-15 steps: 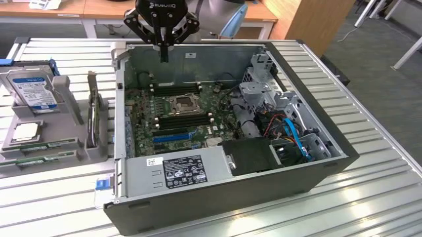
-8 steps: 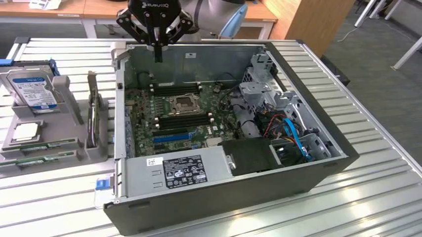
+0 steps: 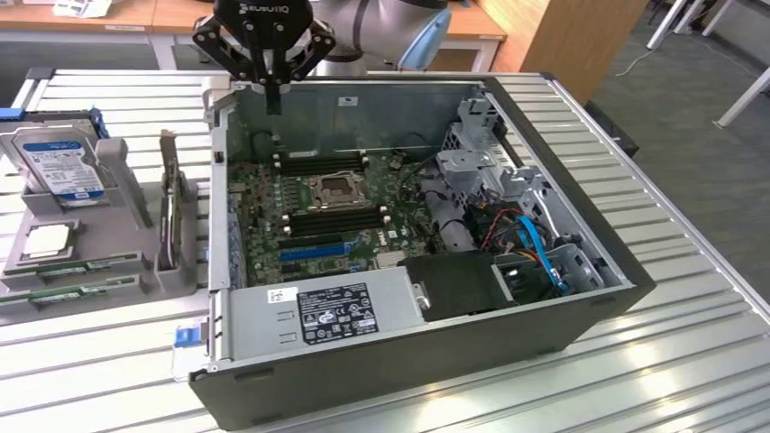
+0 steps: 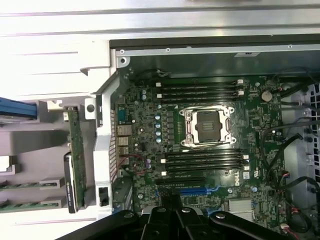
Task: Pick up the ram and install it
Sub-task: 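Reach for the ram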
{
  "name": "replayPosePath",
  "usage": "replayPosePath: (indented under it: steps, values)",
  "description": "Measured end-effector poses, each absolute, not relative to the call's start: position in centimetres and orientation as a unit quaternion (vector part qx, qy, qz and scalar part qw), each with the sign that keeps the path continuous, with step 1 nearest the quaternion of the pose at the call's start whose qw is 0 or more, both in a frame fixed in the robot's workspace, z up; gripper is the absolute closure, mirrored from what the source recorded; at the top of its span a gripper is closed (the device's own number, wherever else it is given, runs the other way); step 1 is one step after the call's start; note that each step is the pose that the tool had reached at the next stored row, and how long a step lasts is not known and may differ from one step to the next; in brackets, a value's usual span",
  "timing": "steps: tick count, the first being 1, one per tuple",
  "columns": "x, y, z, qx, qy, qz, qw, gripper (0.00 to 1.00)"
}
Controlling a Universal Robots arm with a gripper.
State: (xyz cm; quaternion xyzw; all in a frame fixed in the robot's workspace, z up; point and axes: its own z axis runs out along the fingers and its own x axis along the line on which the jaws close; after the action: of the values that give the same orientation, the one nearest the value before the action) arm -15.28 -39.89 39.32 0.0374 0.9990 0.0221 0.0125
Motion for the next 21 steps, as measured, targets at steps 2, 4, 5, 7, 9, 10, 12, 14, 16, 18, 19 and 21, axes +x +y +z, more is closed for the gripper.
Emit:
replayPosePath:
  steps: [2, 4, 5, 7, 9, 10, 12, 14, 16, 18, 19, 21]
  values:
    - [-15.8, -39.9, 39.3, 0.037, 0.999, 0.022, 0.012, 0.90]
    - [-16.3, -39.9, 39.3, 0.037, 0.999, 0.022, 0.013, 0.90]
    - [-16.5, -39.9, 39.3, 0.037, 0.999, 0.022, 0.012, 0.90]
    - [-17.1, -39.9, 39.3, 0.037, 0.999, 0.022, 0.012, 0.90]
    - [-17.6, -39.9, 39.3, 0.037, 0.999, 0.022, 0.012, 0.90]
    - [-17.8, -39.9, 39.3, 0.037, 0.999, 0.022, 0.013, 0.90]
    - [-18.3, -39.9, 39.3, 0.037, 0.999, 0.022, 0.013, 0.90]
    - [-18.8, -39.9, 39.3, 0.037, 0.999, 0.022, 0.012, 0.90]
    - [-19.3, -39.9, 39.3, 0.037, 0.999, 0.022, 0.012, 0.90]
    - [-19.8, -39.9, 39.3, 0.037, 0.999, 0.022, 0.013, 0.90]
    - [-20.0, -39.9, 39.3, 0.037, 0.999, 0.022, 0.012, 0.90]
    - [-20.5, -39.9, 39.3, 0.037, 0.999, 0.022, 0.013, 0.90]
